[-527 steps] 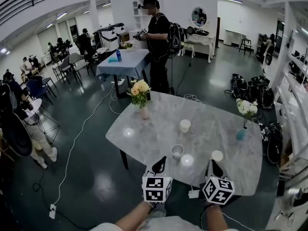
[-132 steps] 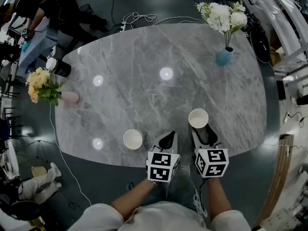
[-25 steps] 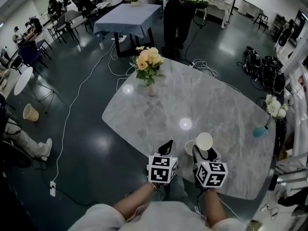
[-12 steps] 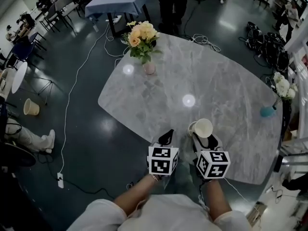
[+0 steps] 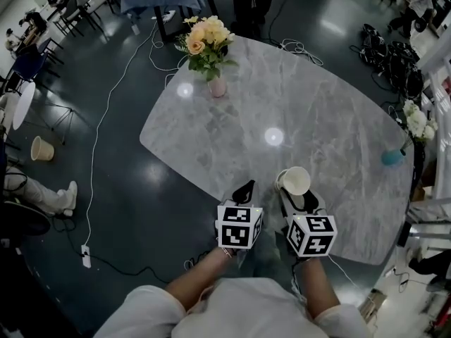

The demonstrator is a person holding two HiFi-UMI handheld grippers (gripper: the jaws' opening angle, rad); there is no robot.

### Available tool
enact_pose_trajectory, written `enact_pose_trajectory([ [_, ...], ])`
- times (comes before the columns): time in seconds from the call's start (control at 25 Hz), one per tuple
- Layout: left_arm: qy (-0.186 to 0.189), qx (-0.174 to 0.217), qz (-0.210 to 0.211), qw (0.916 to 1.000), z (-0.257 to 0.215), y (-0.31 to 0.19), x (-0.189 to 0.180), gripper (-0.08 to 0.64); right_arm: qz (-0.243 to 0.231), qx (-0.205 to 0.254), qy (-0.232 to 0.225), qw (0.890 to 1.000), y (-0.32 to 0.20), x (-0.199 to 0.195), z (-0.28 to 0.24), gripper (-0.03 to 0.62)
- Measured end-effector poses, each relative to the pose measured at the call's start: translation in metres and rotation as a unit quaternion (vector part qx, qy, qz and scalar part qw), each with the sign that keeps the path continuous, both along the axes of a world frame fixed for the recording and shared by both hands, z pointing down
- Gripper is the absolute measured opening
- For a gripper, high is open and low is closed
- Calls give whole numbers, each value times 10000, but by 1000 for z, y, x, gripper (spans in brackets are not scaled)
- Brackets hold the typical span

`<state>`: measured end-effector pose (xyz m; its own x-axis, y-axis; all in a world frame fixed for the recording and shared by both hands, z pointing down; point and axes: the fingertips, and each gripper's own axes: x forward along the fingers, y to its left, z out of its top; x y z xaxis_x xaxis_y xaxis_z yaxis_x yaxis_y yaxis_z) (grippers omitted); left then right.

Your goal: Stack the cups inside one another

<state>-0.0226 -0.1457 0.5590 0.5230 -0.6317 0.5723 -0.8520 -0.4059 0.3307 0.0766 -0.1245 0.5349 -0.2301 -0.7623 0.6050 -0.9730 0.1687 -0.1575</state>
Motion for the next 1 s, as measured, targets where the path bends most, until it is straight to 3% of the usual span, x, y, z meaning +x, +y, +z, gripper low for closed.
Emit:
enact_pose_trajectory([
  [1.0, 61, -10, 4, 10000, 3, -7, -2, -5, 162, 157, 74, 9997, -2, 2, -8, 232],
])
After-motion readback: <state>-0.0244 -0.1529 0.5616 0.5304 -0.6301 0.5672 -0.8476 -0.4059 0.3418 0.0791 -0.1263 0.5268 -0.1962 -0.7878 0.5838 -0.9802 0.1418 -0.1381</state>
